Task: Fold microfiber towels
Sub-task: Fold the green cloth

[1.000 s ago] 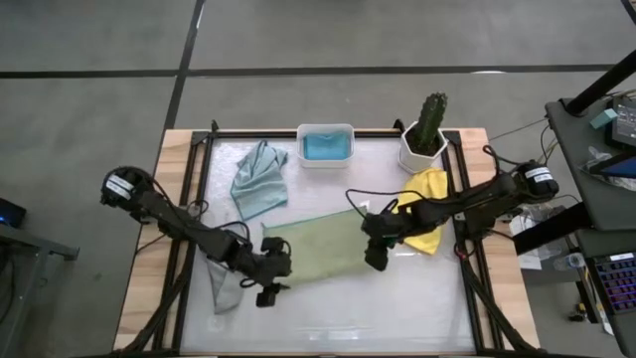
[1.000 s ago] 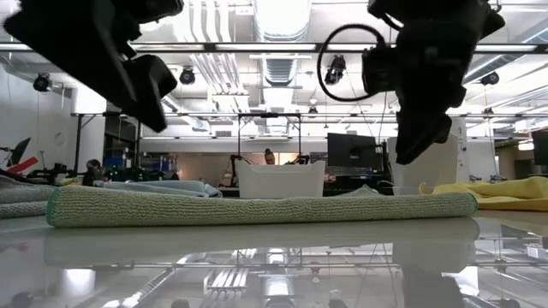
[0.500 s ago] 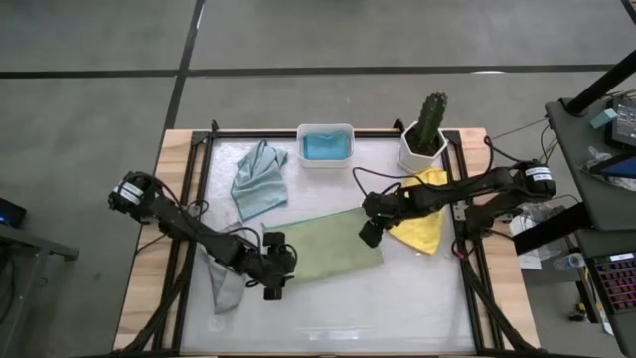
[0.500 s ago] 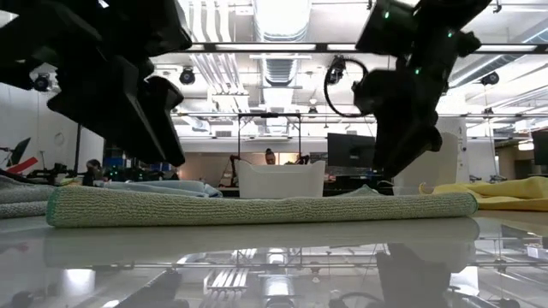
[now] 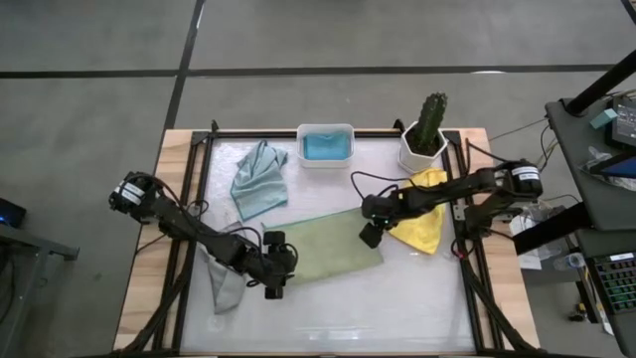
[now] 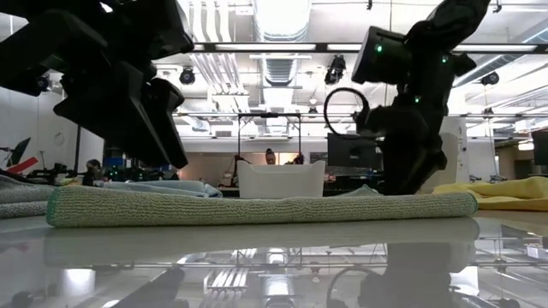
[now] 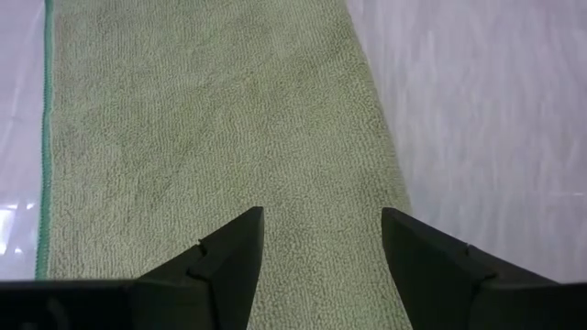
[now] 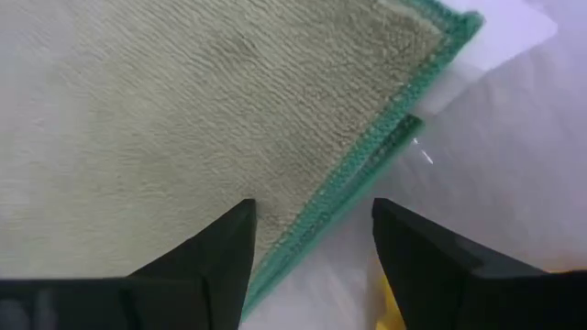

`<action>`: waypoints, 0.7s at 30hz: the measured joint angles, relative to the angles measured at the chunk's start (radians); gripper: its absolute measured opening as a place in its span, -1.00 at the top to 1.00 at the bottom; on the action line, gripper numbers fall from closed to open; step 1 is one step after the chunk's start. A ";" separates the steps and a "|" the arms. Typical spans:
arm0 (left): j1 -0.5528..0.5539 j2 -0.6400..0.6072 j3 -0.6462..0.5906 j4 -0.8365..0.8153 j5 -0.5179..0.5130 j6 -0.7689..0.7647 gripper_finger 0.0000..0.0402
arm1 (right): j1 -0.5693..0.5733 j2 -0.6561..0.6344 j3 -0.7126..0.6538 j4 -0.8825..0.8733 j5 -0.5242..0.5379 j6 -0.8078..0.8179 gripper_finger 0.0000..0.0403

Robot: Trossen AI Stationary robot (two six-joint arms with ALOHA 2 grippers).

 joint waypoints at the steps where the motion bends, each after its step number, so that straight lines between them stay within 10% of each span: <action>1: 0.000 0.000 0.000 0.000 0.000 0.000 -0.02 | 0.000 0.007 0.000 0.011 -0.005 -0.011 -0.04; 14: -0.001 -0.020 0.018 -0.013 0.001 -0.031 -0.02 | 0.000 0.031 0.000 0.161 -0.140 -0.043 0.35; 21: -0.011 -0.088 0.015 -0.290 0.009 -0.078 -0.02 | 0.001 0.026 0.000 0.161 -0.140 -0.022 0.81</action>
